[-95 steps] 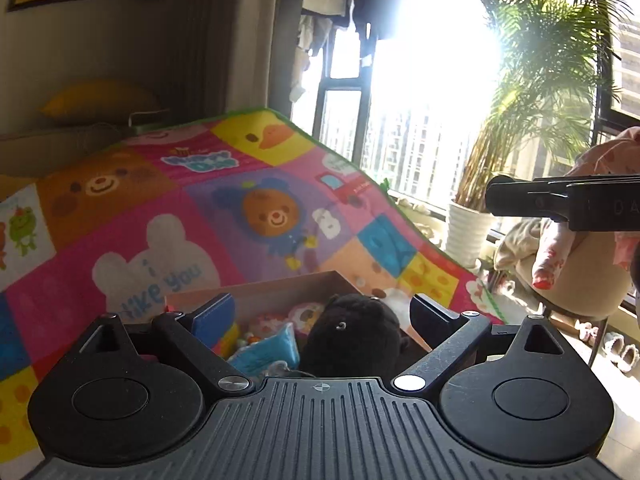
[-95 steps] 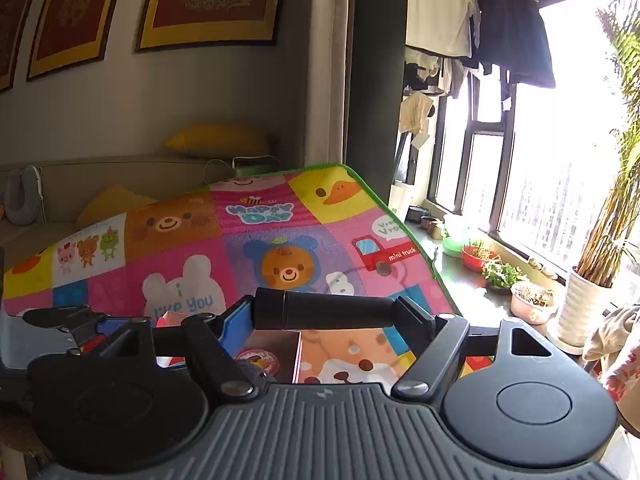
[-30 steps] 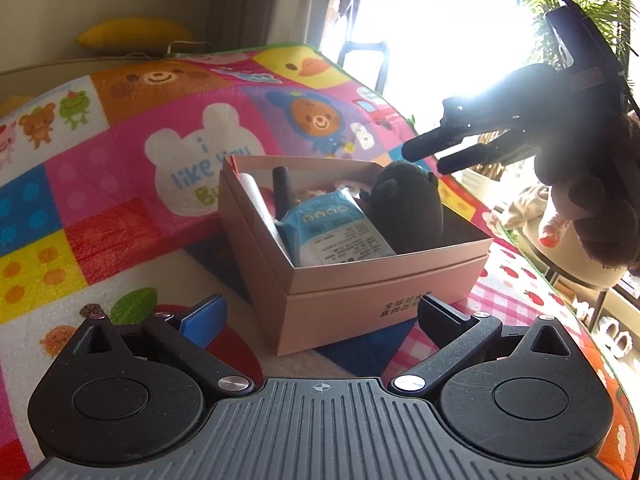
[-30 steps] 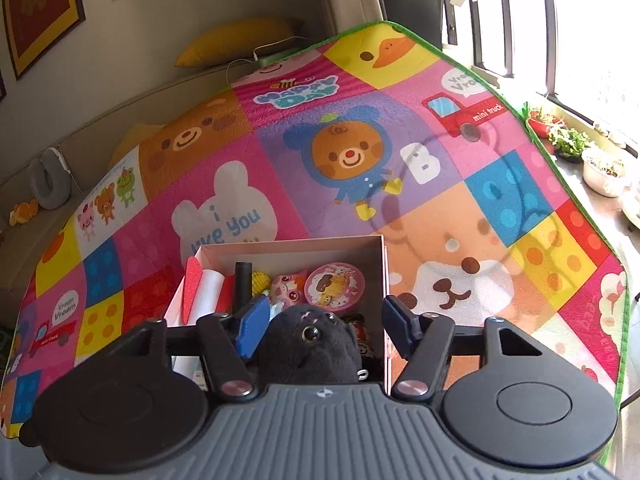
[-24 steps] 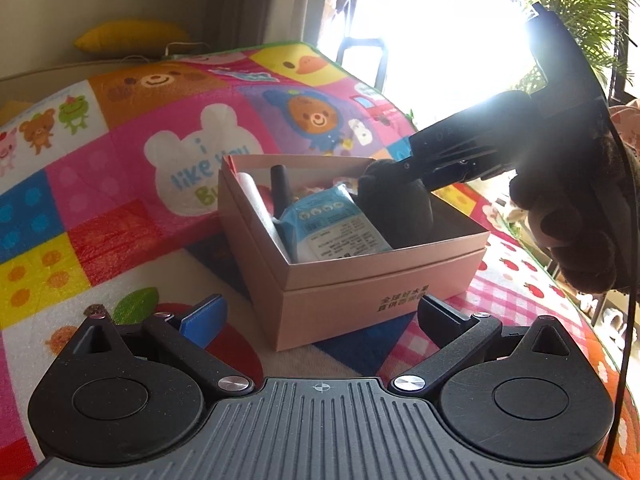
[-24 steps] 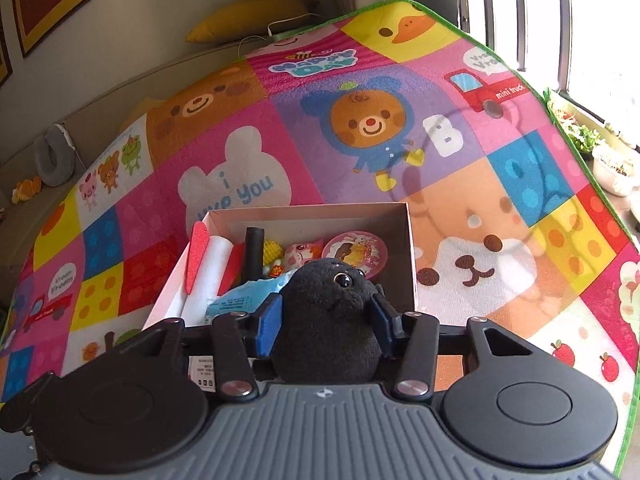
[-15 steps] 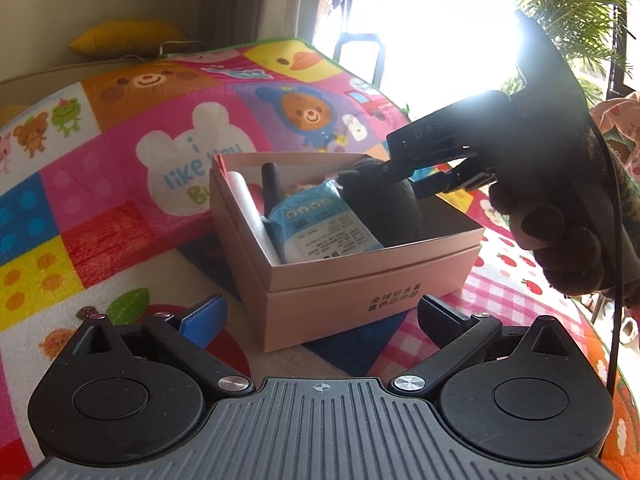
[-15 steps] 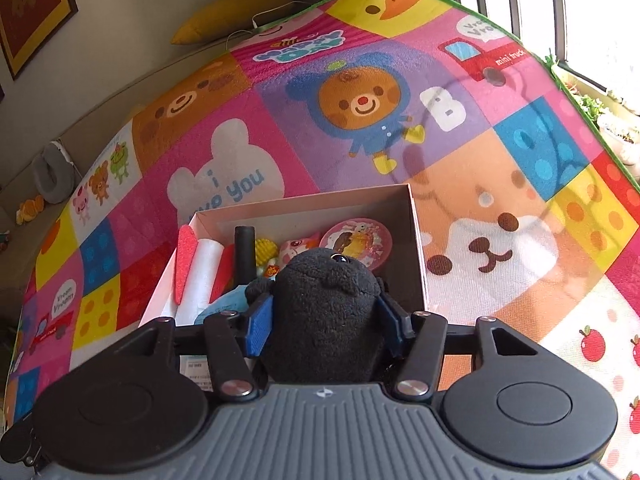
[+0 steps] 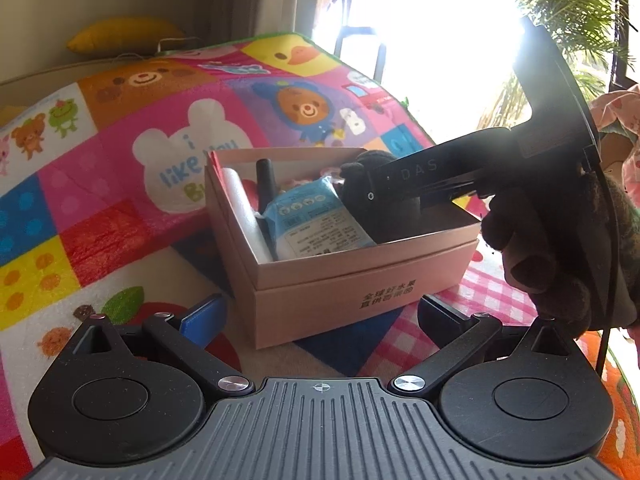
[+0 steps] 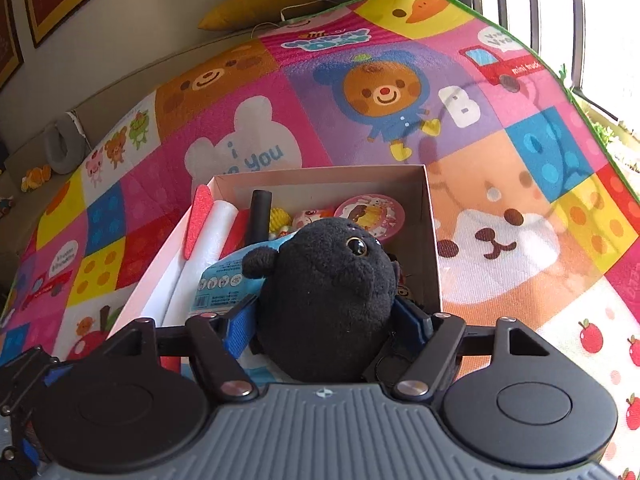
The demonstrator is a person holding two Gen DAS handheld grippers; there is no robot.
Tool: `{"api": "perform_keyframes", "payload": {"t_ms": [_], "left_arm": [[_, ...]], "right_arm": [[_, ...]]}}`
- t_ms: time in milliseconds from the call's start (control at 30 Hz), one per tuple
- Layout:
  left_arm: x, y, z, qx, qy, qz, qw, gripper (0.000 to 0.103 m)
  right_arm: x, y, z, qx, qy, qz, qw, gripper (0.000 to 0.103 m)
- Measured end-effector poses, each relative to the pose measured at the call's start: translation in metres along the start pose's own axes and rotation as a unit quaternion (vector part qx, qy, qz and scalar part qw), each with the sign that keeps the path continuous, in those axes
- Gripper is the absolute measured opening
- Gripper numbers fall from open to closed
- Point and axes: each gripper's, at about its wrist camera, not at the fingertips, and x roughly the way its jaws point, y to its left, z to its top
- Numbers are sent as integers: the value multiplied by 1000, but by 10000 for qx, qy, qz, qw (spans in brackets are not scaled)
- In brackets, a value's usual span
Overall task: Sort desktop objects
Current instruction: 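Press the plush toy down into the pink box with the right tool and release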
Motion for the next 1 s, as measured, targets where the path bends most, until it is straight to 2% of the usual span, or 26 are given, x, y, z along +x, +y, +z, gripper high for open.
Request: {"api": "perform_keyframes", "payload": {"t_ms": [133,267,433,500,600,700,733,867,900,1000], "left_arm": [[-2,5,-2,-5,17,26,10000,103],[-2,13,-3,-103,19,33,9999,103],[-1,12,-2,-102,34,-53,9999,103],[-2,10,-2,-65,37,-68,9999,103],[-3,8,-2,-32,38,-50,10000,103],[-4,9,-2,-9,44,-7,10000,103],[-5,9,-2,-5,34,7,10000,103],[-3,10,-1,-25,27,2,10000,103],[-2,9,-1,-27,28,-15,10000,103],[-1,4,-1,2,20,-97,10000,103]], "right_arm": [[9,0,10,201,276,113,9994,67],[-1,-19,21,616,848,513,9932,65],[-16,-40,33,1236,1108,1039,9806,65],[-11,-37,35,1216,1276,1010,9792,65],[8,-27,31,945,1563,608,9813,65],[6,-17,30,681,1348,375,9878,69],[0,-14,30,510,1184,288,9912,72],[-31,-13,36,256,345,107,9990,72],[-36,-14,38,259,216,135,9993,70],[-37,-9,41,139,107,126,9998,42]]}}
